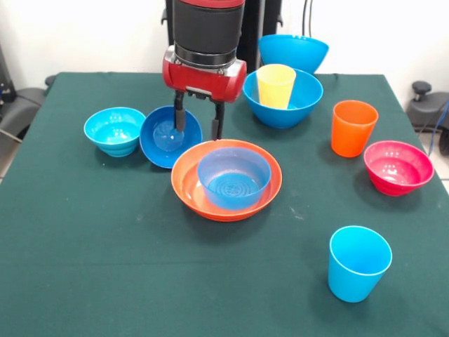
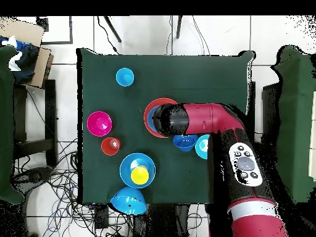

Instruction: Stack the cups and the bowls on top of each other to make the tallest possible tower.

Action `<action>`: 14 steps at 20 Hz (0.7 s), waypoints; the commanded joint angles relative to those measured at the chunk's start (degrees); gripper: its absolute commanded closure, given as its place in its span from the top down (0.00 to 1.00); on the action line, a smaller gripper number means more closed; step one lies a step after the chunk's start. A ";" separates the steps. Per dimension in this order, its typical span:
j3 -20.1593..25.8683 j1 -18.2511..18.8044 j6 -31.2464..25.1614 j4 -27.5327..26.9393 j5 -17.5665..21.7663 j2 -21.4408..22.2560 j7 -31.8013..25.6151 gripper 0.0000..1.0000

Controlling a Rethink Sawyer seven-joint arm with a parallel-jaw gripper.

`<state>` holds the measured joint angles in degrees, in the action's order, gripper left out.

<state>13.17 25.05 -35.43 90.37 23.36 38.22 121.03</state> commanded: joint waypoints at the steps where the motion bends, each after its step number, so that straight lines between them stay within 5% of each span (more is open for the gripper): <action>1: -0.13 -2.59 1.78 2.58 -3.13 -1.30 7.61 1.00; 9: -1.27 -5.13 3.19 2.31 -7.23 -1.59 10.14 1.00; 14: -1.90 -7.26 -0.68 -0.13 -12.02 -0.92 11.34 1.00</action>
<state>10.94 21.18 -35.43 90.37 16.12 38.22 121.04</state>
